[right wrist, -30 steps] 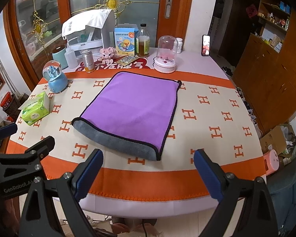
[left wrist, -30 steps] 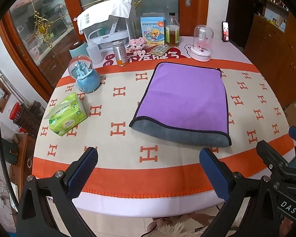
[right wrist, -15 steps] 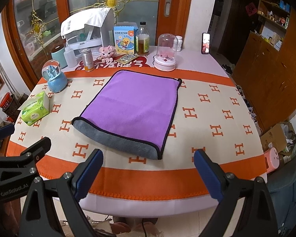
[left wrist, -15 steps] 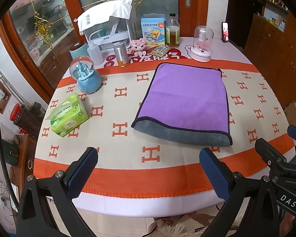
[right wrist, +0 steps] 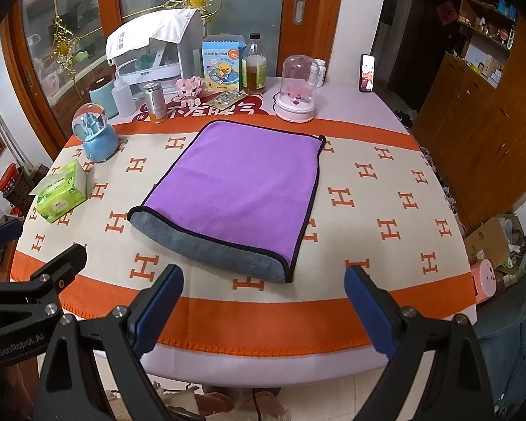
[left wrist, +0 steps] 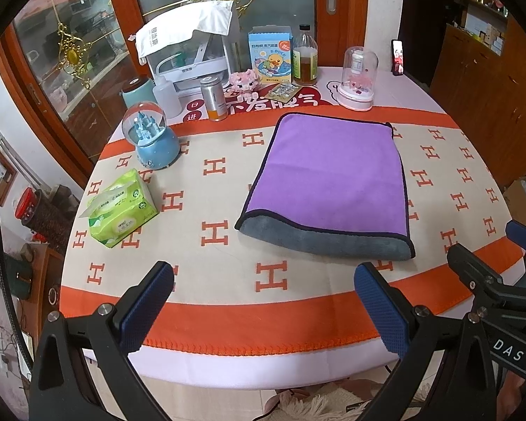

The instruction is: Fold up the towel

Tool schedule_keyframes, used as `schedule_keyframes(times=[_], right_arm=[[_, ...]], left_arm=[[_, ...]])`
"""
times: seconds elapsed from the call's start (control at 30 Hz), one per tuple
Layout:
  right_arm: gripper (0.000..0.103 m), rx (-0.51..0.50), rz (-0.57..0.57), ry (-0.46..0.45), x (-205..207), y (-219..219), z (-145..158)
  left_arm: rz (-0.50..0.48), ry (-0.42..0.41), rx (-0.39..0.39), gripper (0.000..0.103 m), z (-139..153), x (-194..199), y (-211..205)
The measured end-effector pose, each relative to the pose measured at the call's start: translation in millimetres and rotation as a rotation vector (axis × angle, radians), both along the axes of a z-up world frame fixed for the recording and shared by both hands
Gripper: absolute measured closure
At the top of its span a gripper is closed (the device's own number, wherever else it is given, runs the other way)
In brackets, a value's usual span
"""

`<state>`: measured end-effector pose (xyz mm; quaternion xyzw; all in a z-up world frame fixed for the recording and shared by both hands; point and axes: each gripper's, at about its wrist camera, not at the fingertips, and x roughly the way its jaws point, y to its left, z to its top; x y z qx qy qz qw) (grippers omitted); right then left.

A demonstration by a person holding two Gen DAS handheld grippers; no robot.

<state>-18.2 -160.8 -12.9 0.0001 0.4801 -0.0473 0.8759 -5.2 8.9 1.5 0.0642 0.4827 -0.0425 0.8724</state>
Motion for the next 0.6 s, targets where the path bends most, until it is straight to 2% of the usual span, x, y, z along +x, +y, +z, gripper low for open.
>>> schedule_keyframes(times=[0.6], right_arm=[[0.009,-0.021,-0.057,-0.004,-4.8,12.8,1.1]], left_arm=[[-0.067,-0.012,-0.01,0.001,-5.6,2.5,10.8]])
